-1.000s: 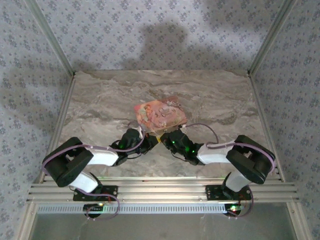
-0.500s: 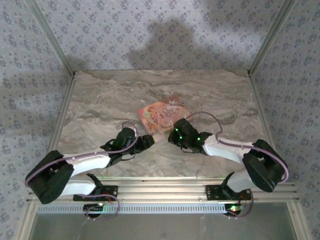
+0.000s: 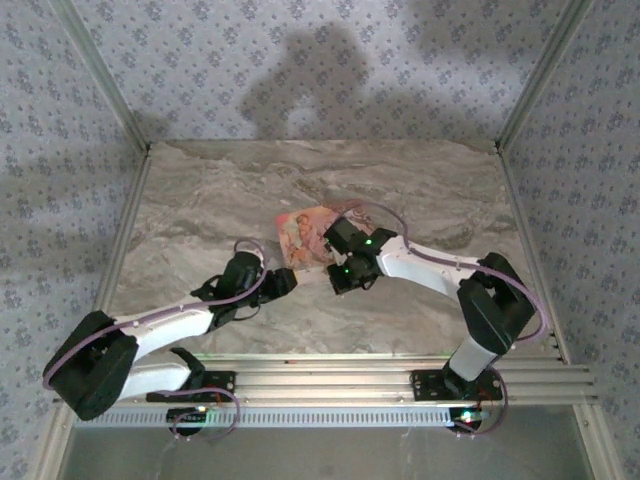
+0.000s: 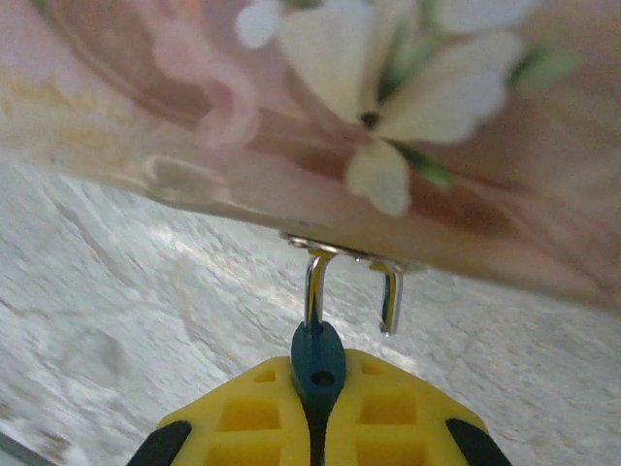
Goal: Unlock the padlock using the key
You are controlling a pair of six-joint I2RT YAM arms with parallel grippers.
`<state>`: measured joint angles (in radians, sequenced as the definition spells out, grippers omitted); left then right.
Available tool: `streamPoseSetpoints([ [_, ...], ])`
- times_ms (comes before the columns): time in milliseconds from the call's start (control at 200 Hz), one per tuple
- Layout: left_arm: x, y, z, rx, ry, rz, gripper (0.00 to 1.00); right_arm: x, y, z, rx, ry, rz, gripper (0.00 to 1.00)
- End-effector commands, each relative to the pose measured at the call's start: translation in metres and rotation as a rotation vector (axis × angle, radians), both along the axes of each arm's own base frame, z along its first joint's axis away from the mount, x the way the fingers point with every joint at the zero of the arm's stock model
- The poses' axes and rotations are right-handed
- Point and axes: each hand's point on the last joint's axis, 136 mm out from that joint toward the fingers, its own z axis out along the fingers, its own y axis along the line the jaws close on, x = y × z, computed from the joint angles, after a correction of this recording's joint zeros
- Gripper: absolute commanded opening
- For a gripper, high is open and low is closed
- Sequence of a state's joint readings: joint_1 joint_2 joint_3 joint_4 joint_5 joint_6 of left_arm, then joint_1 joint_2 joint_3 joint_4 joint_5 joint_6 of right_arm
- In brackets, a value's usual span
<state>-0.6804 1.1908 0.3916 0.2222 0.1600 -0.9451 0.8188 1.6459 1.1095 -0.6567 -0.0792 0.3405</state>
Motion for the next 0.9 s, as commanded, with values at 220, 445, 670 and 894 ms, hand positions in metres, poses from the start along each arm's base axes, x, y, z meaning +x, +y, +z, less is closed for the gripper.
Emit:
streamPoseSetpoints([
  [220,0.011,0.028,0.02,0.075,-0.087,0.028,0.46,-0.003,-0.028,0.003,-0.374,-0.112,0.343,0.0],
  [445,0.015,0.039,0.027,0.1,-0.106,0.04,0.46,0.008,-0.028,0.015,-0.44,-0.195,0.419,0.0],
  [670,0.017,0.037,0.023,0.103,-0.107,0.028,0.46,0.0,-0.039,0.009,-0.436,-0.142,0.457,0.0],
  [894,0.018,0.037,0.021,0.112,-0.121,0.018,0.46,-0.006,-0.042,0.0,-0.351,-0.048,0.46,0.0],
])
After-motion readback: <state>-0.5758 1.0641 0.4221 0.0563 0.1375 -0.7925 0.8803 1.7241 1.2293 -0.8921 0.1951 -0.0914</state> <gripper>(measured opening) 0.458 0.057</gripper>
